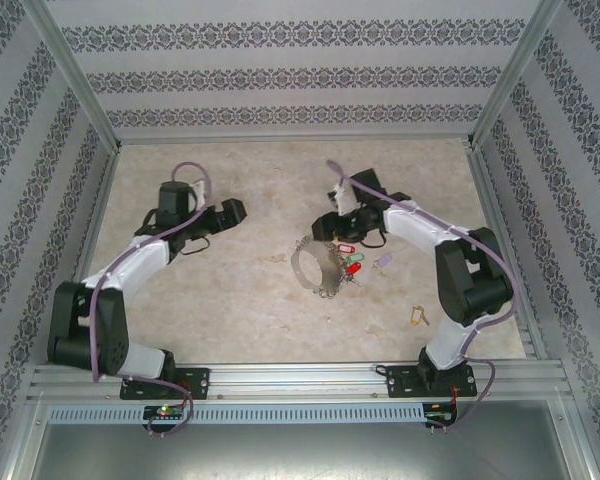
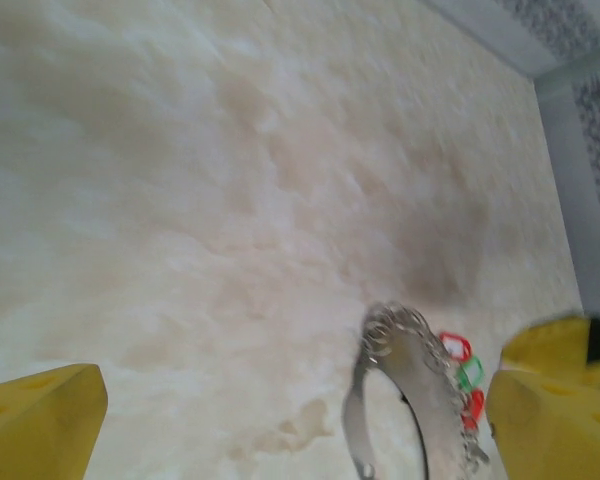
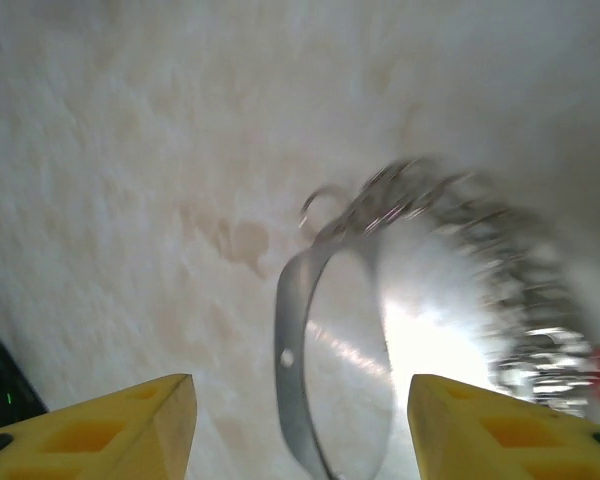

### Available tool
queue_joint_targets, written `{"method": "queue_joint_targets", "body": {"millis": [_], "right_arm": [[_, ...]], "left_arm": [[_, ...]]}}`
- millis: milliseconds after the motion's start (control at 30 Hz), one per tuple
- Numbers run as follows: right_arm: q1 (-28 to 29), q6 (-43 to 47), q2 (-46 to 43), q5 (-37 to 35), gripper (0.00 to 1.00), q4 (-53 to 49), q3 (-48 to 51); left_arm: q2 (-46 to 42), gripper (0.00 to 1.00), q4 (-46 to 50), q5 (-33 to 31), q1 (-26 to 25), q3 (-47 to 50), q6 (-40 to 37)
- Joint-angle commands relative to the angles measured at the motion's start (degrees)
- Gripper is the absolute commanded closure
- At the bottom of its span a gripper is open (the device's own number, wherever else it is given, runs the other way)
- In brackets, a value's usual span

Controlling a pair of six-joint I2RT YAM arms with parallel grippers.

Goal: Put the keys on the keyring

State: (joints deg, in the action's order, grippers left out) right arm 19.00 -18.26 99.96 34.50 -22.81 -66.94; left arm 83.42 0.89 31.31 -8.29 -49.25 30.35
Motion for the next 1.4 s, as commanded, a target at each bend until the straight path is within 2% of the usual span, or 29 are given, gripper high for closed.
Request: {"method": "queue_joint_targets", "body": {"millis": [0,67,167,267,467,633,900,1167,1367], "right_arm": [[-4.01,-1.84,2.07,-0.34,0.43,2.48,0.29],[-4.68,0.80,5.49,0.50,0.44,-0.11,-2.99],[-4.55,3.86,10.50,3.63,0.48,-3.91,-9.16],[-3.95,5.07,13.80,3.60,0.47,-4.80,-11.89],[-2.94,7.64,18.63,1.73,0.47,-8.93,-15.33],[-2.93,8.96,19.43,0.37,0.47,-10.10,-13.95],[-2.15,12.29,19.48,0.92,0.51,-14.80,-12.16],[-1.53,12.64,16.77,5.34,0.60,-13.46,-7.11],[-1.82,12.19,17.17,11.34,0.67,-11.26,-5.92]], "left_arm": [[4.98,0.06,0.24,3.63,-6.15,-3.02,2.15],[8.08,0.11,-1.95,3.57,-9.77,-3.24,4.87],[11.02,0.14,-3.95,2.25,-12.53,-2.71,9.68],[12.99,0.18,-8.52,3.02,-14.91,-1.05,14.31],[16.04,0.20,-9.07,1.33,-19.64,-1.96,15.65],[18.45,0.21,-11.06,0.52,-20.57,-2.13,17.53],[22.34,0.32,-11.52,0.90,-21.26,-4.35,17.64],[24.30,0.37,-10.99,1.07,-21.24,-6.32,17.40],[25.90,0.39,-10.99,2.10,-21.24,-7.67,17.38]]}}
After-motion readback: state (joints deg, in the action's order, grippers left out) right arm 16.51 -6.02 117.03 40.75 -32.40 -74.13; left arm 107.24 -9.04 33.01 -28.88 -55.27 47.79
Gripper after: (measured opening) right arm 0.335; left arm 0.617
